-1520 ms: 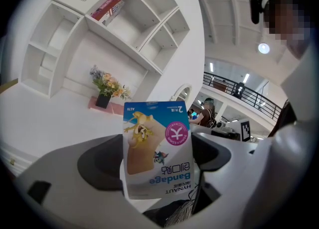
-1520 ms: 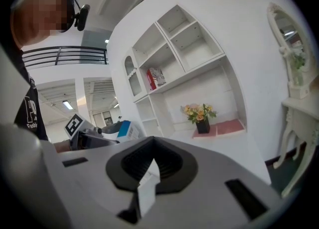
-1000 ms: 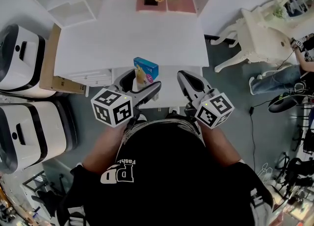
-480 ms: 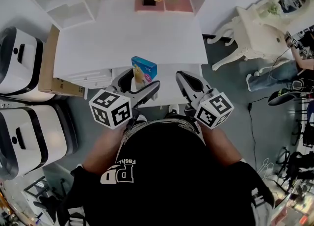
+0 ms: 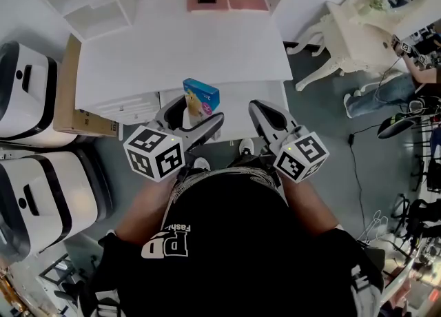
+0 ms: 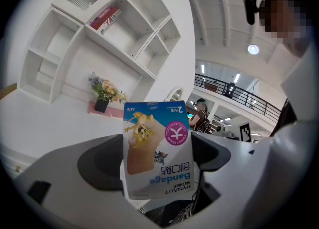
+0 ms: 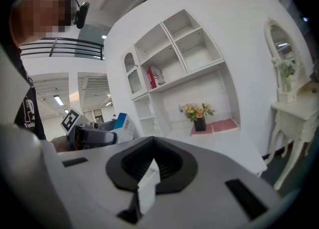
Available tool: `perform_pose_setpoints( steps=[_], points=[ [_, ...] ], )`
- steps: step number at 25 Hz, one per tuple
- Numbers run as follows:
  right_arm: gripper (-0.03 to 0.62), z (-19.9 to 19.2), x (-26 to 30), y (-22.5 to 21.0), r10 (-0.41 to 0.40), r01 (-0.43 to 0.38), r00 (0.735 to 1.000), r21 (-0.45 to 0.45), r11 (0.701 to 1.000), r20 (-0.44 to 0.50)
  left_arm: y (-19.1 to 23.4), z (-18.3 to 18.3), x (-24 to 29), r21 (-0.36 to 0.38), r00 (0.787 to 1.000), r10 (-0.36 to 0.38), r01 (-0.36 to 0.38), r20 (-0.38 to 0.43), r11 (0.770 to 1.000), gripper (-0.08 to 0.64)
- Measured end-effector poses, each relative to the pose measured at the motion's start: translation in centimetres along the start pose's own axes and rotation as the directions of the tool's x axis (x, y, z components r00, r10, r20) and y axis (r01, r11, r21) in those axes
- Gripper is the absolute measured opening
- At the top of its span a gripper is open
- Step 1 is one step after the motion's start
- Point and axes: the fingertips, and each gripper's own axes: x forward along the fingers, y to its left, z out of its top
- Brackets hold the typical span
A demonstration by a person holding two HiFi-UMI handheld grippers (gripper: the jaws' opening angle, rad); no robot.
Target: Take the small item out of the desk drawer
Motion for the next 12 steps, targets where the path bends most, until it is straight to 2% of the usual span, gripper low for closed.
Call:
perform_pose_setpoints(
  steps=[6,12],
  points=[
    [0.009,-0.2,-0.2,0.1,0.000,0.000,1.000,-0.011,1.000,-0.006,-0.2,0.2,-0.3,0.011,1.000,0.004,-0.004,0.012,1.000,0.420],
    [0.009,0.6,-0.3,0.1,0.037,-0.037,0.999,-0.035,0.999,-0.003,-0.7,0.5,-0.7,0.010,0.998,0.036,-0.036,0.050,0.999,0.420]
  ],
)
